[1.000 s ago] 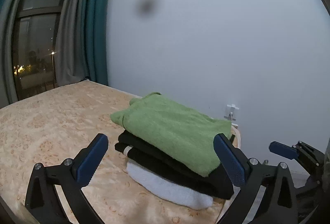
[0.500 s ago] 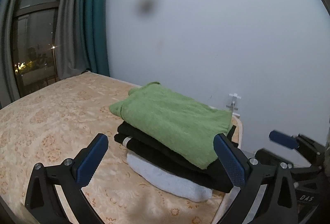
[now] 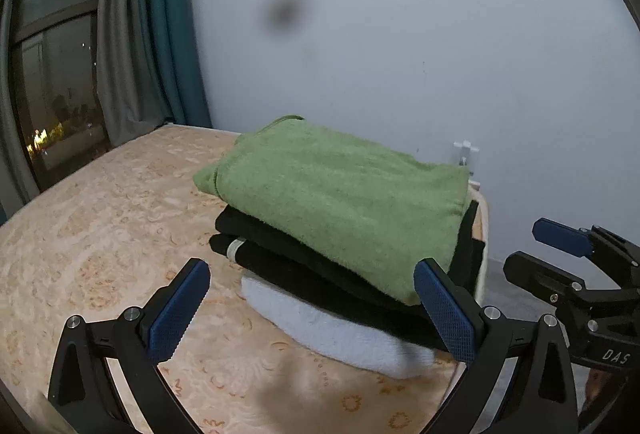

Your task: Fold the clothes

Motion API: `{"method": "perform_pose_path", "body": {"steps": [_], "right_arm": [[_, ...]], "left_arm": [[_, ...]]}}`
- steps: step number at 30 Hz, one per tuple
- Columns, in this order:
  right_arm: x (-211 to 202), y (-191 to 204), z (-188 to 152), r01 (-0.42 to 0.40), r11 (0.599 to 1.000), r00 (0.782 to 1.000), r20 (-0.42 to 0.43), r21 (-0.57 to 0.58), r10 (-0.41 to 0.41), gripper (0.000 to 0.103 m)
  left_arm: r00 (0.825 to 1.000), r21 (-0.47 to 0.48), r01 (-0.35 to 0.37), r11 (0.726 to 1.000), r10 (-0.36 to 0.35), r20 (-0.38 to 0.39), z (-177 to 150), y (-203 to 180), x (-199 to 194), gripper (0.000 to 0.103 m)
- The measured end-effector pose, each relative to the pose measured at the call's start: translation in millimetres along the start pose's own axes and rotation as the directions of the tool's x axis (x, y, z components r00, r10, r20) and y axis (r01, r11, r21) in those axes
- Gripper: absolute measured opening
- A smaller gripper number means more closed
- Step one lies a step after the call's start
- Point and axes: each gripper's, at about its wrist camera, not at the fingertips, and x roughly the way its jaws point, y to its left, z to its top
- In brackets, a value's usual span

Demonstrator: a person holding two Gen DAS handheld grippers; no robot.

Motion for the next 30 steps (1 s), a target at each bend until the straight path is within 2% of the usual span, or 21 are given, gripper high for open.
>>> {"method": "perform_pose_path", "body": {"steps": [13,30], "right_arm": [[0.5,-0.1,-6.5,-0.013,1.000,1.000,-0.016,0.008,0.013,0.070],[2.7,4.0,-8.8,-0.030,1.000,0.999,-0.037,-0.002,0.030,0.070]], "left_arm": [[1.000,-0.002,0.016,1.000,-0.016,-0.001,7.5,-7.8,-6.9,0.103],[1.000,-0.018,-0.004,1.000,0.003,-0.024,4.2,-4.4,-11.6,0.103]]}}
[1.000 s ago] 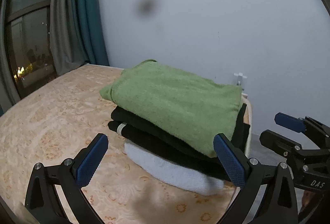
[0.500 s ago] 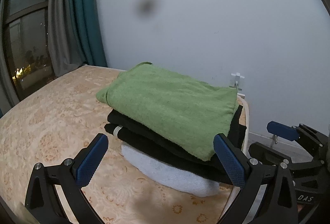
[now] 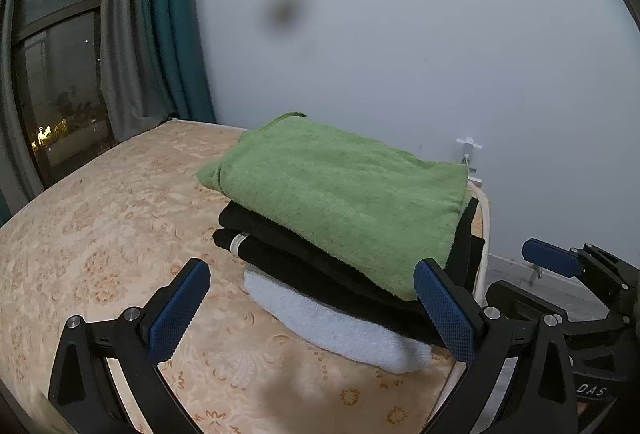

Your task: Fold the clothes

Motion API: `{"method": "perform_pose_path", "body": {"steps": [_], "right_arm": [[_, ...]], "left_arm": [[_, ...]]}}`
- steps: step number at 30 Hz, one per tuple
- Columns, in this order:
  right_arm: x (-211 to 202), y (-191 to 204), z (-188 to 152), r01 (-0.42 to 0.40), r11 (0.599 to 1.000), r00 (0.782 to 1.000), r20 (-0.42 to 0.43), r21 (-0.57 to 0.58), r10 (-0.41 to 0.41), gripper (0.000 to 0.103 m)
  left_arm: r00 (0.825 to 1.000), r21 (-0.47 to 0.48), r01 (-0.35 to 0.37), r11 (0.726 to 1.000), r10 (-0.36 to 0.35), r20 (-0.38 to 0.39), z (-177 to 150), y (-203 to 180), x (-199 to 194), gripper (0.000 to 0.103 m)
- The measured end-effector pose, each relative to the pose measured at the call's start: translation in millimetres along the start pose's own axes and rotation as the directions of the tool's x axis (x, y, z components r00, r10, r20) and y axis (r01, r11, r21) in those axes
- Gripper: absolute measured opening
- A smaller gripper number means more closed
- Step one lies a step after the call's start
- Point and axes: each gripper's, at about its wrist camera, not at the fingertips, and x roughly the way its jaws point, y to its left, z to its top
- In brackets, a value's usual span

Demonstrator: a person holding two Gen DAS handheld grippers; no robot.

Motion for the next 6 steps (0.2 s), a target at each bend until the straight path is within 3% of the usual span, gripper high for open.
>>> {"method": "perform_pose_path", "body": {"steps": [6], "right_arm": [[-5.1,-0.3,-0.2,0.002,1.000,1.000,-0.001,-0.005,-0.002,0.070]], "left_arm": [[1.000,0.000,0.006,1.000,-0.006,-0.008,-0.5,-1.0,-1.4,0.103]]}}
